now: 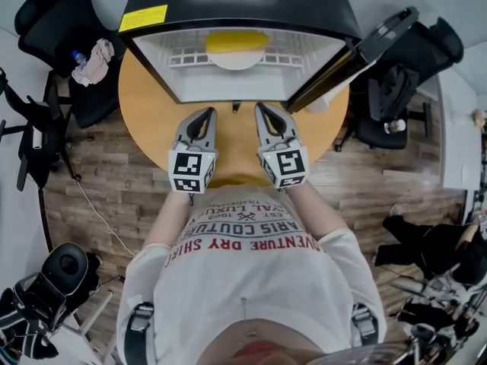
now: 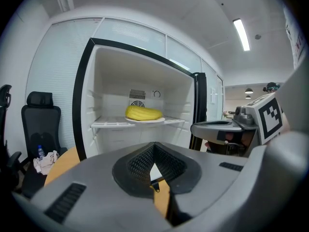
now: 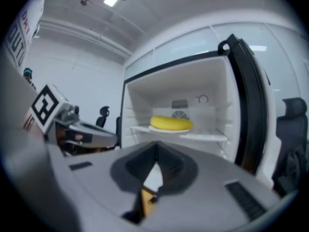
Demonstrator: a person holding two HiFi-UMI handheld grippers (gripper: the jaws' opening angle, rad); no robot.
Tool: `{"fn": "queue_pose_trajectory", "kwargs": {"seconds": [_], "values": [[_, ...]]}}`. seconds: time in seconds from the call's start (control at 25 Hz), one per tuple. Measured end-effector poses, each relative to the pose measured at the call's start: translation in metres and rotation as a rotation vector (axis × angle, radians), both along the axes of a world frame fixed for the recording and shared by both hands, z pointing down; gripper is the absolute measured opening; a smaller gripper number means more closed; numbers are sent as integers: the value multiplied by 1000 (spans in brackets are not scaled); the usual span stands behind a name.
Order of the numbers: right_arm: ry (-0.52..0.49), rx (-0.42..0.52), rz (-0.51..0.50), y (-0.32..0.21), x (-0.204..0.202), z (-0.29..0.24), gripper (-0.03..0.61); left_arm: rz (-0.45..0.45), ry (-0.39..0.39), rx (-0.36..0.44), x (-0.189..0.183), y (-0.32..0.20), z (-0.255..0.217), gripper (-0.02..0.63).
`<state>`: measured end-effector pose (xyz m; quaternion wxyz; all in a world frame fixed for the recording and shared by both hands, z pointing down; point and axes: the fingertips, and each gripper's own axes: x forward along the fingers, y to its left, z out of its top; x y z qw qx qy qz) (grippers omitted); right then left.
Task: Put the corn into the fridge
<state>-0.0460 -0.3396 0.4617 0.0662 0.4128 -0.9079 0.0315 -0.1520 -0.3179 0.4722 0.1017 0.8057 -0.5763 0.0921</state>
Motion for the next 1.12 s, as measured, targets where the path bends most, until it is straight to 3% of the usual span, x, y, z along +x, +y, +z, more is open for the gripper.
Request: {"fn": "queue_pose_trajectory", "kwargs": {"seconds": [0.6,0.88,1.12], "values": [[26,47,-24,-1,4,-16,28,10,-6,35,12,1,-12,26],[15,13,-33,-2,5,-11,28,-24,25,43,6,3,-19,26],[29,12,-30,-1,6,-11,28,-44,-1,84,3,4,-28,26]]}}
